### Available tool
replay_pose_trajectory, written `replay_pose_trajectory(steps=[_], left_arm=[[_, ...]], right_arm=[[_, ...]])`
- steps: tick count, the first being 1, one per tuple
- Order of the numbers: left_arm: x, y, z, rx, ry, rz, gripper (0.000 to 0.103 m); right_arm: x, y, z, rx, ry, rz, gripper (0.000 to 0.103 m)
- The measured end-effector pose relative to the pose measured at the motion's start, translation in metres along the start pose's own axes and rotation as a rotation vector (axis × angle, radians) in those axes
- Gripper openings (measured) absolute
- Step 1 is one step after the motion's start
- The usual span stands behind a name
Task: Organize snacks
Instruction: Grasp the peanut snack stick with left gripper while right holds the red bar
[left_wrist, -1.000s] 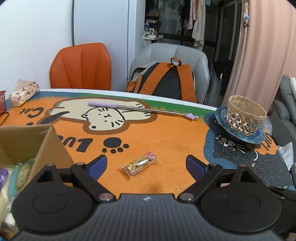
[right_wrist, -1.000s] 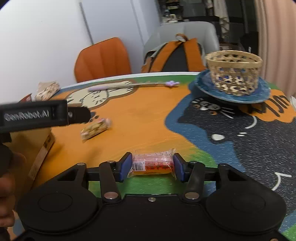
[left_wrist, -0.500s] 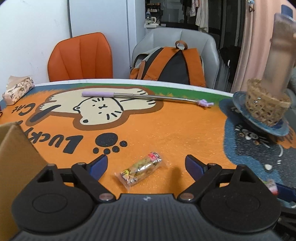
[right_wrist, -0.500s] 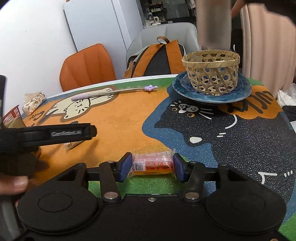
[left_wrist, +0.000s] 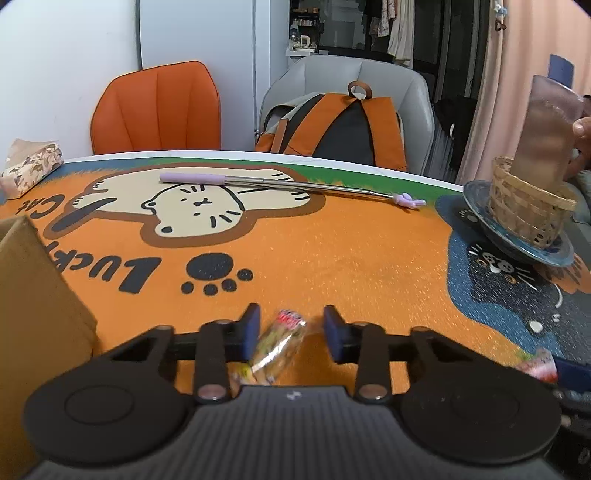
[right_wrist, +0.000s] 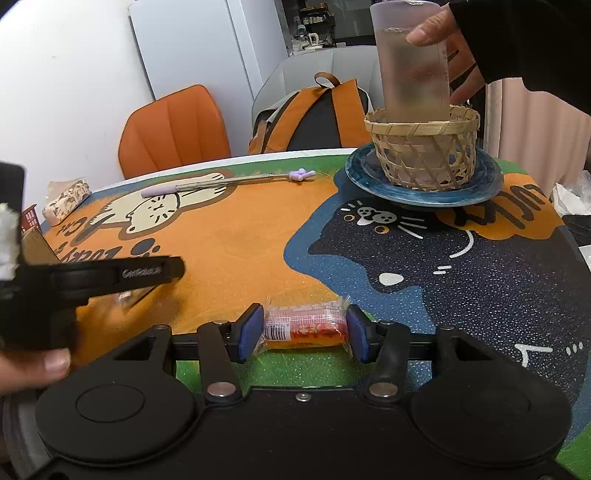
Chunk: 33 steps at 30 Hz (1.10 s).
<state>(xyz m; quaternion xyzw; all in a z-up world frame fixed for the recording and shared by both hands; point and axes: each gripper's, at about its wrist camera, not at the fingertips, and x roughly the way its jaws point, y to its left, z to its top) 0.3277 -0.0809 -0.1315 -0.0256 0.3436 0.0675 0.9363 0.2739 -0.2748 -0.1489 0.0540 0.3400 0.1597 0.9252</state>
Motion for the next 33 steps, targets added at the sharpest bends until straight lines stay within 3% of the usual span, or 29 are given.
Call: replay_pose_trajectory(steps=[9, 23, 26, 28, 30, 33], left_arm=[[-0.019, 0.008, -0.004, -0.074, 0.032, -0.096, 0.027], [-0.055, 0.013, 0.002, -0.098, -0.003, -0.111, 0.023], [-0.055, 0.014, 0.002, -0.103, 0.019, -0.107, 0.029], [-0.055, 0.014, 0.001, -0.092, 0.027, -0.109, 0.043], [-0.057, 0.012, -0.002, -0.076, 0.015, -0.106, 0.063], [-0.06, 0.011, -0.005, -0.058, 0.003, -0.082, 0.065]], right_arm=[[-0.001, -0.002, 0.0, 0.013, -0.006, 0.009, 0.049], [-0.015, 0.003, 0.003, 0.004, -0.061, 0.03, 0.049], [-0.015, 0.002, 0.003, 0.008, -0.06, 0.027, 0.049], [-0.014, 0.001, 0.003, 0.011, -0.057, 0.023, 0.049], [-0.014, 0.001, 0.002, 0.011, -0.053, 0.022, 0.049], [-0.013, 0.003, 0.002, 0.004, -0.049, 0.024, 0.049]])
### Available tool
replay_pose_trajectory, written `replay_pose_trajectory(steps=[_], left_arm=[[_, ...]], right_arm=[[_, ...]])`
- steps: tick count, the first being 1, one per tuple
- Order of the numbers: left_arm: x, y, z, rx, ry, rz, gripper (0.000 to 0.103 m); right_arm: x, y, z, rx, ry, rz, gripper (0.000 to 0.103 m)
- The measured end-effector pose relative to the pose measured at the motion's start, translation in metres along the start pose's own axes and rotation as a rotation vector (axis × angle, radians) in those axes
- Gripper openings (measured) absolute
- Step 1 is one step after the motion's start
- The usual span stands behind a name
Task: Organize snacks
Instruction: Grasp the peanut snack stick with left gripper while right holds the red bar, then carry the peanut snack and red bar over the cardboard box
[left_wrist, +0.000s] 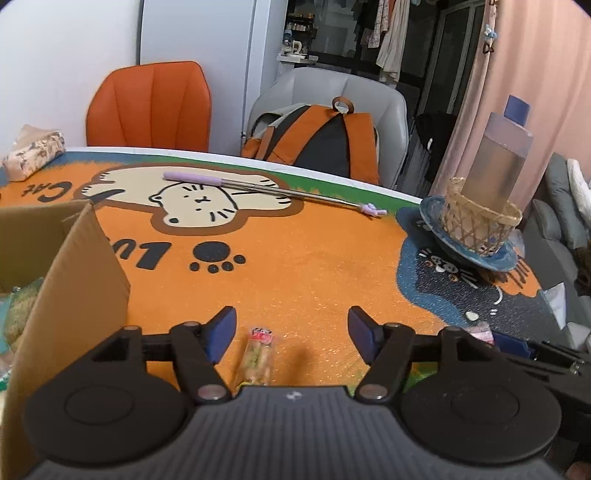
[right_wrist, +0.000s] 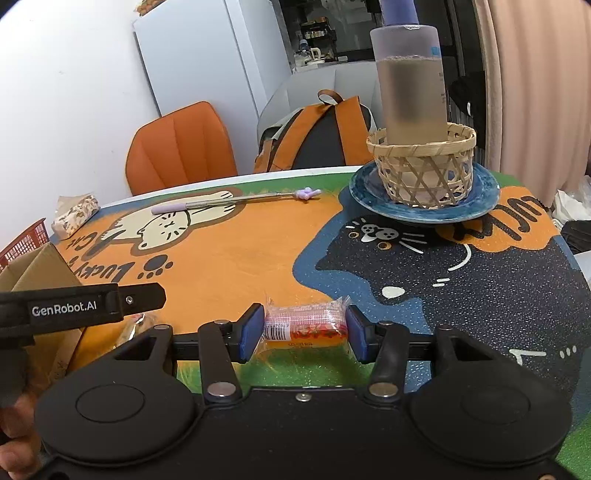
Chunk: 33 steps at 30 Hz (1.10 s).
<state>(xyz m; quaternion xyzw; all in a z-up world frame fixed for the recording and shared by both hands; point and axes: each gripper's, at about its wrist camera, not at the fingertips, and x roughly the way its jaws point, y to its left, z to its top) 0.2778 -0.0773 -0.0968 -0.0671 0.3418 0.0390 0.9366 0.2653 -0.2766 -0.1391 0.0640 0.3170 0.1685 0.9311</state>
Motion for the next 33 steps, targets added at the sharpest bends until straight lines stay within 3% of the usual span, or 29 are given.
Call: replay_pose_trajectory(steps=[10, 13, 14, 15, 17, 19, 33], left_arm=[[0.003, 0.007, -0.021, 0.006, 0.057, 0.042, 0.064], [0.008, 0.01, -0.027, -0.001, 0.067, 0.067, 0.055], [0.009, 0.012, -0.028, -0.005, 0.064, 0.075, 0.043], [0.008, 0.012, -0.029, 0.001, 0.052, 0.093, 0.025], [0.007, 0.015, -0.027, -0.014, 0.056, 0.091, 0.019], [0.005, 0.017, -0.025, -0.036, 0.068, 0.06, 0.018], [-0.058, 0.026, -0.004, -0.059, -0.066, 0.019, 0.018]], right_arm=[[-0.001, 0.006, -0.001, -0.027, 0.01, -0.001, 0.049], [0.0, 0.008, -0.002, -0.035, 0.011, -0.002, 0.049], [0.0, 0.008, -0.002, -0.038, 0.011, -0.003, 0.049], [0.0, 0.009, -0.002, -0.04, 0.01, -0.003, 0.049], [-0.001, 0.009, -0.002, -0.034, 0.009, 0.004, 0.049], [-0.001, 0.009, -0.002, -0.019, 0.014, 0.025, 0.049], [-0.036, 0.046, 0.014, -0.035, -0.058, 0.071, 0.049]])
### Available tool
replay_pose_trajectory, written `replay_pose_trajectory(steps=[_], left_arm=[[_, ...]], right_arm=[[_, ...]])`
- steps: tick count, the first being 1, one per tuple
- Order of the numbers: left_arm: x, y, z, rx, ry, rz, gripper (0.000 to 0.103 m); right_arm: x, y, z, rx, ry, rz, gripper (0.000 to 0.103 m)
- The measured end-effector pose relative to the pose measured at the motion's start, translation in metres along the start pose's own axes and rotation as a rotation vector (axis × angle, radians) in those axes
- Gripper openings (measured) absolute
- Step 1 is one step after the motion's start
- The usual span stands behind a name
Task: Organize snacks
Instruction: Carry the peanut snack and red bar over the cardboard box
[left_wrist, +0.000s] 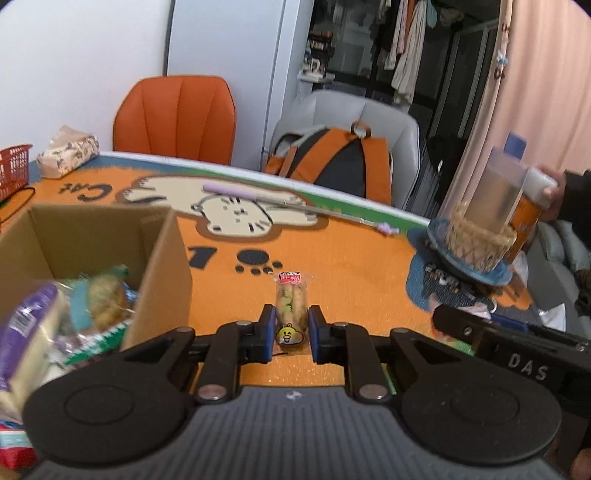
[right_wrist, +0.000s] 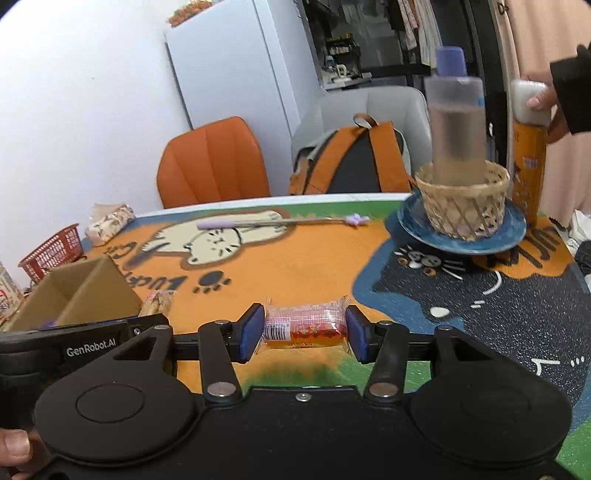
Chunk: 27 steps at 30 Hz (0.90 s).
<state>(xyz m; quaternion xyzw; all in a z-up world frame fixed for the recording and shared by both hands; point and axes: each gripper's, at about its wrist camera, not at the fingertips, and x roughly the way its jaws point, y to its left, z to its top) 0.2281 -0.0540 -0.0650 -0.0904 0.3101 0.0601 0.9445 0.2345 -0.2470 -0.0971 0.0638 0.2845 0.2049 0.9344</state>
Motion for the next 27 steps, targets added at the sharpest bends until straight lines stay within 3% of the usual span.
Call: replay_pose_trajectory(steps=[14, 27], left_arm=[[-0.058, 0.041, 0.023, -0.059, -0.11, 0.016, 0.018], [-0.102, 0.1, 0.023, -0.151, -0.14, 0.043, 0.018]], right_arm=[[-0.027, 0.053, 0.016, -0.06, -0.055, 0.067, 0.049], [-0.038, 0.105, 0.024, -0.115, -0.089, 0.132, 0.049]])
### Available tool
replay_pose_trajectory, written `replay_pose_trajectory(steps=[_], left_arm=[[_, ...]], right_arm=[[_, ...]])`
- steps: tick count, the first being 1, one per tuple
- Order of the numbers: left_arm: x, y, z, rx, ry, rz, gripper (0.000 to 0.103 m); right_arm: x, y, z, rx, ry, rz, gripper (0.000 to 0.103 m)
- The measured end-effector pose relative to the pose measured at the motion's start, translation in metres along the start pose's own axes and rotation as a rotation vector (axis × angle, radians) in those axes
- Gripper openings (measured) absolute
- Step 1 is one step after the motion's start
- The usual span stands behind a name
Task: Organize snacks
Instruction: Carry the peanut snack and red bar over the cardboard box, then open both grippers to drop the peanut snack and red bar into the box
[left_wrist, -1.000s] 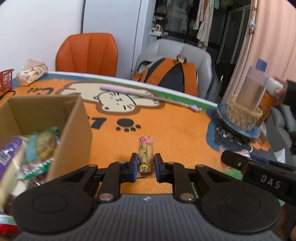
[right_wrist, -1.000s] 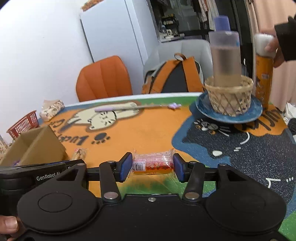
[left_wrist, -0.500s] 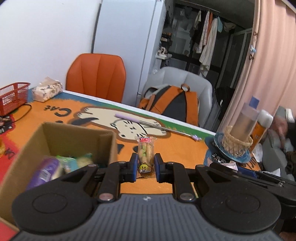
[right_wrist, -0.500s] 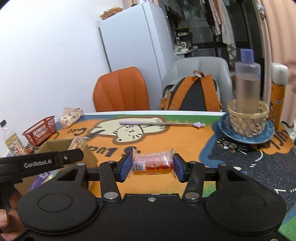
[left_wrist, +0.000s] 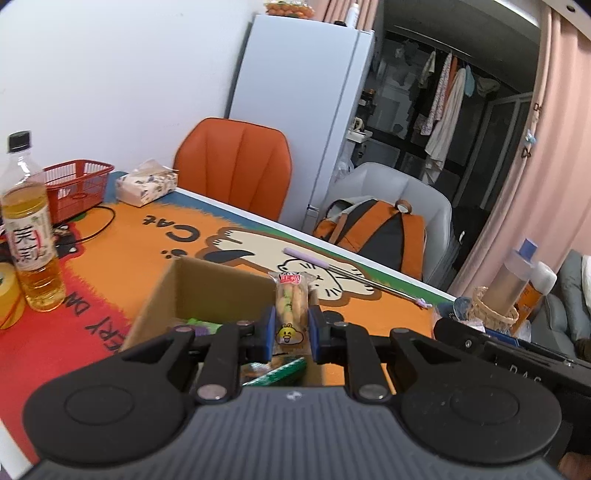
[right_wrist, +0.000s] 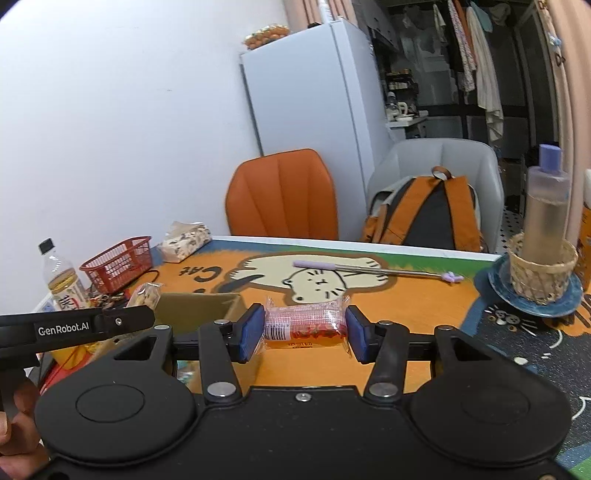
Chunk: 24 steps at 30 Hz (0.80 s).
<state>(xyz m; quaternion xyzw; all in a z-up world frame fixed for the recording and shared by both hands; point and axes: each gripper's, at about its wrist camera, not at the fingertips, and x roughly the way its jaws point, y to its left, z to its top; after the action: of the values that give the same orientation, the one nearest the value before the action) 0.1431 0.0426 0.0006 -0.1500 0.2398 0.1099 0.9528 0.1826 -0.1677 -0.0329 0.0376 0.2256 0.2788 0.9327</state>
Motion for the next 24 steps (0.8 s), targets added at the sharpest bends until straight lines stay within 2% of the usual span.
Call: replay_pose_trajectory(steps=[8, 12, 17, 20, 24], left_arm=[[-0.015, 0.016, -0.003, -0.029, 0.04, -0.022, 0.019], [-0.021, 0.026, -0.004, -0.049, 0.045, -0.007, 0.029], [-0.033, 0.044, -0.005, -0.082, 0.021, 0.016, 0.037], [-0.04, 0.053, -0.007, -0.094, 0.017, 0.026, 0.047], [-0.05, 0.064, -0.008, -0.107, 0.001, 0.042, 0.056]], right_arm=[[-0.004, 0.032, 0.002, -0.04, -0.004, 0.046, 0.049], [-0.005, 0.046, 0.002, -0.055, -0.005, 0.063, 0.049], [-0.009, 0.062, 0.001, -0.07, -0.002, 0.089, 0.049], [-0.011, 0.071, 0.001, -0.076, 0.002, 0.105, 0.049], [-0.013, 0.084, 0.001, -0.086, 0.007, 0.125, 0.049]])
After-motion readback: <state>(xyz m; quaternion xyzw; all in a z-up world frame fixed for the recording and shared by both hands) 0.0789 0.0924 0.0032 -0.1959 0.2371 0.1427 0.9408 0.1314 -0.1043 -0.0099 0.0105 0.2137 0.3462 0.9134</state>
